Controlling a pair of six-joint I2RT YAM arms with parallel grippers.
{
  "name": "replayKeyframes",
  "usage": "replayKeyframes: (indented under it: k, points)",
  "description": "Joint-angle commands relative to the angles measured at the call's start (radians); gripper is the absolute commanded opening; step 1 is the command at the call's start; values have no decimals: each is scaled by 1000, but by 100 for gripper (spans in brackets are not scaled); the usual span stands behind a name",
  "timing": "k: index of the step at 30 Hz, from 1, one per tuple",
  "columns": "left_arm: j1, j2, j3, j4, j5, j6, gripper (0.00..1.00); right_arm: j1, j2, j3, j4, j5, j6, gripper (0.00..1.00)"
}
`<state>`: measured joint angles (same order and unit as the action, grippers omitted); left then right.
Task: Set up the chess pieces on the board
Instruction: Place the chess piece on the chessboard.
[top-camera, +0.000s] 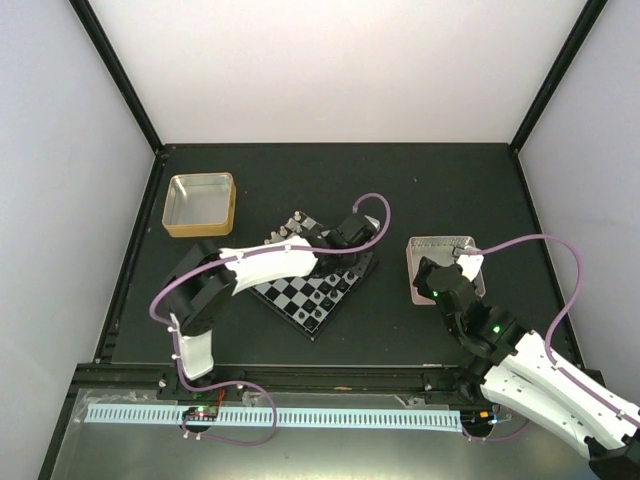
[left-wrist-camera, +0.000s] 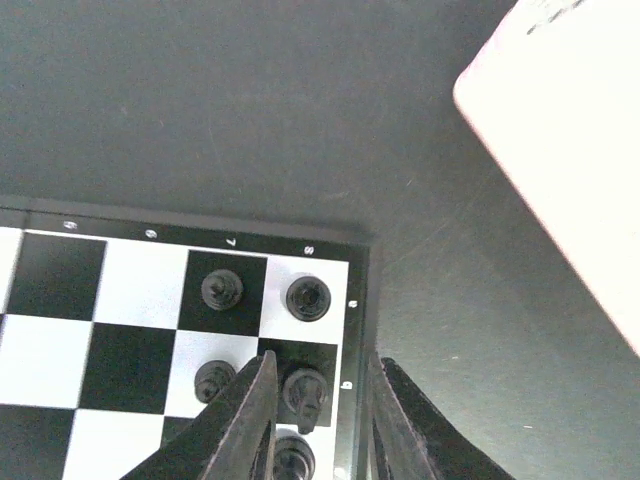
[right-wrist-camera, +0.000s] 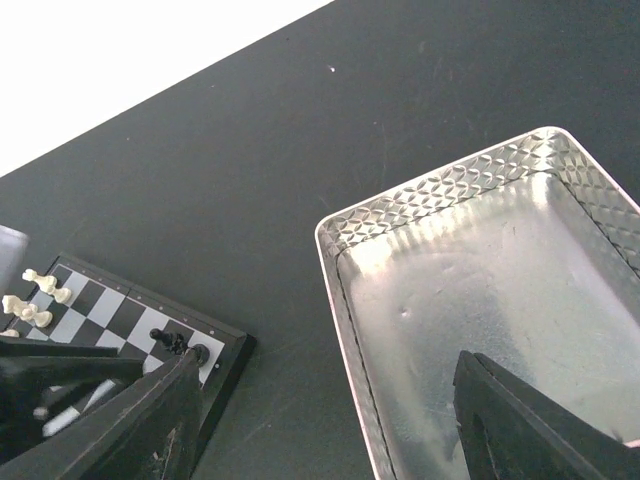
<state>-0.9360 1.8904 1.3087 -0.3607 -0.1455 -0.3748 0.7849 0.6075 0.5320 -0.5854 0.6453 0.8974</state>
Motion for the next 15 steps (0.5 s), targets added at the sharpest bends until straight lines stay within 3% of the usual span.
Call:
replayKeyframes:
  k: [1, 6, 11, 15]
  points:
    - [6, -145, 22, -12, -15, -2, 30, -3, -14, 7, 15, -1, -9, 70]
    - [16, -316, -72, 0, -71, -29, 44, -3, -11, 5, 37, -38, -46, 72]
    - [40, -574, -240, 19, -139, -48, 68, -3, -18, 5, 70, -84, -123, 78]
    - [46, -792, -372, 25, -197, -7, 94, -4, -30, 6, 94, -129, -181, 83]
